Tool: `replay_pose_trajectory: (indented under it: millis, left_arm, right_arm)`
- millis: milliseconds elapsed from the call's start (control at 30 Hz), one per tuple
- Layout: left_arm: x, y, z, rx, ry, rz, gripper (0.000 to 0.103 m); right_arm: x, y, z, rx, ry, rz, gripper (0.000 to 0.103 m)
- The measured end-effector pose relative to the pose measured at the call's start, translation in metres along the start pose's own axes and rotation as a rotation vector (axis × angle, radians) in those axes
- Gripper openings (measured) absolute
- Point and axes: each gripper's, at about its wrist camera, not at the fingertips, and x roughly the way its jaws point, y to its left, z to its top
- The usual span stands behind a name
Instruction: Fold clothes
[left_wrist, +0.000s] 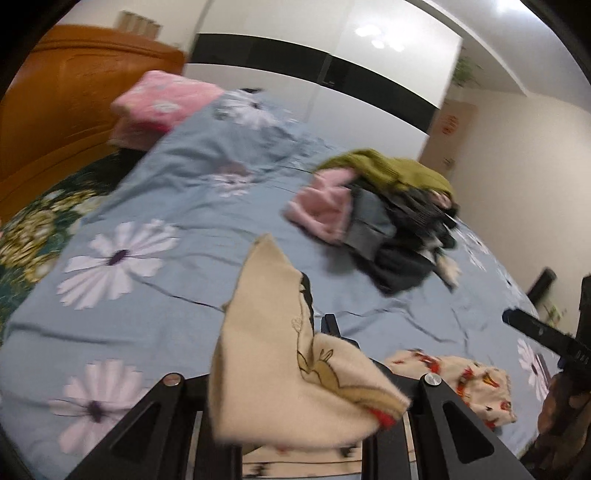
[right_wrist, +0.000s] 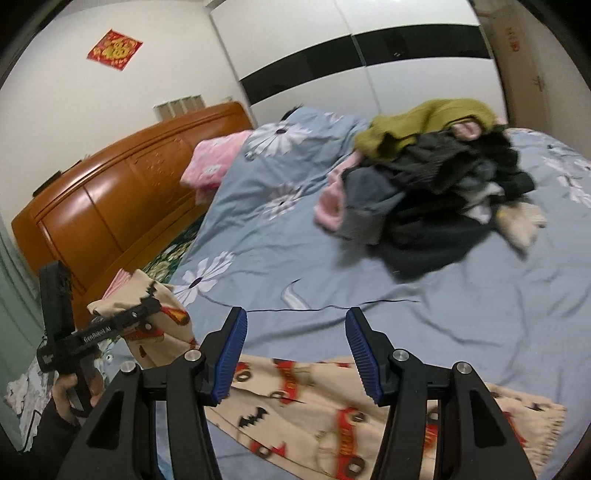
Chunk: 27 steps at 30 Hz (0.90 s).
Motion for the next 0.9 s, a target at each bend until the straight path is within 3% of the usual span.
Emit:
replay_pose_trajectory:
  millis: [300,500,667,733,800,900]
  left_arm:
    - [0.054,-0.076,-0.053,0.014,0.044,-0.003,0.023]
    - [0.101,-0.095,-0.099,-0.028,0.134,0.007,0.023]
    - [0.108,-0.113,-0.115,0.002,0.149,0.011,0.023]
    - [0.110,-0.120,-0.117,0.020,0.151,0.019,0.033]
    - [0.120,-0.122,-0.119,0.028,0.192,-0.009,0.069]
    - [0.120,-0.131,-0.121,0.059,0.207,-0.022,0.077]
  right_arm:
    - [-0.044,-0.042,-0.017,0.050,-0.048,-0.067,0.057]
    - [-0.055,-0.075,-0.036,0.131,-0.057,-0.097,0.057]
    - [-0.063,-0.099,-0.053,0.183,-0.050,-0.139,0.057]
    - [-0.066,-0.107,-0.058,0.204,-0.054,-0.148,0.057]
    - [-0.068,-0.113,-0.063,0.223,-0.062,-0.153,0.057]
    - [-0.070,-0.118,-0.069,0.239,-0.069,-0.151,0.057]
